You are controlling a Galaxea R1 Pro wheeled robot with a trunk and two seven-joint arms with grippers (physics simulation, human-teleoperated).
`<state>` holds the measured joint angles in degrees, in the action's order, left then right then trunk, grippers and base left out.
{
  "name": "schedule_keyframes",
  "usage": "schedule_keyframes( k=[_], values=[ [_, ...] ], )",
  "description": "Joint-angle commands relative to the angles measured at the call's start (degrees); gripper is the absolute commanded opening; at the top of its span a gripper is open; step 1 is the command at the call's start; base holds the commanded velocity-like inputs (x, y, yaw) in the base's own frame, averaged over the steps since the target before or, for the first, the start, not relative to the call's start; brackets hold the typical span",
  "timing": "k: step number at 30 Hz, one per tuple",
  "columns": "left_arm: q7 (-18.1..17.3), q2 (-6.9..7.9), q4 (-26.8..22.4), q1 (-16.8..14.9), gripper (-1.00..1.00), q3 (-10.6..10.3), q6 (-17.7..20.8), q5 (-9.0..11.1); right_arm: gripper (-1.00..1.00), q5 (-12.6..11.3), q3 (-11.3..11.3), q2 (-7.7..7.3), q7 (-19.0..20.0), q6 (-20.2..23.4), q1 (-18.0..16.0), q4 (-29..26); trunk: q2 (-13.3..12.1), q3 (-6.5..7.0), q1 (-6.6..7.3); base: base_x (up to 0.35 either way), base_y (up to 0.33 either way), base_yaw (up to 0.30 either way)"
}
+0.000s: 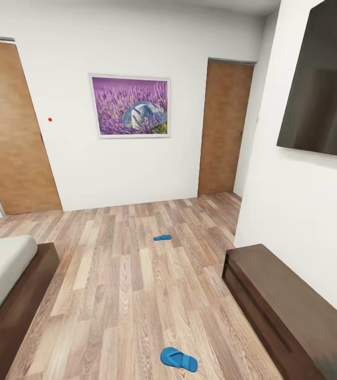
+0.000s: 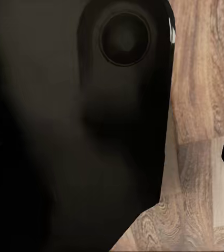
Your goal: In the bedroom, move the book from the bed onto either nightstand, and place the two sandals side by side next to the bed.
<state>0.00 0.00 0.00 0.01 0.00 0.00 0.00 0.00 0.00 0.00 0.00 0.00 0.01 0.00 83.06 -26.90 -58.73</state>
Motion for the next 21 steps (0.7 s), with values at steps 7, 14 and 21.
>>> schedule_keyframes(
  k=[7,14,21],
  values=[
    [-0.06,-1.07,-2.27,0.15,1.0,-0.06,-1.6,0.13,1.0,-1.58,-0.3,-1.21,-0.1,-1.59,-0.68,-1.62,0.02,-0.03,0.0,0.0,0.0,0.0],
    [-0.33,-1.15,-2.17,0.38,1.0,-0.08,0.65,0.17,1.0,0.42,0.56,0.52,-0.09,0.65,-0.62,0.65,0.02,-0.03,0.0,0.0,0.0,0.0],
    [-0.34,-1.1,-3.17,0.35,1.0,-0.02,0.95,0.04,1.0,0.33,0.39,0.46,-0.23,1.23,-0.62,1.55,0.02,-0.03,0.0,0.0,0.0,0.0]
  ],
)
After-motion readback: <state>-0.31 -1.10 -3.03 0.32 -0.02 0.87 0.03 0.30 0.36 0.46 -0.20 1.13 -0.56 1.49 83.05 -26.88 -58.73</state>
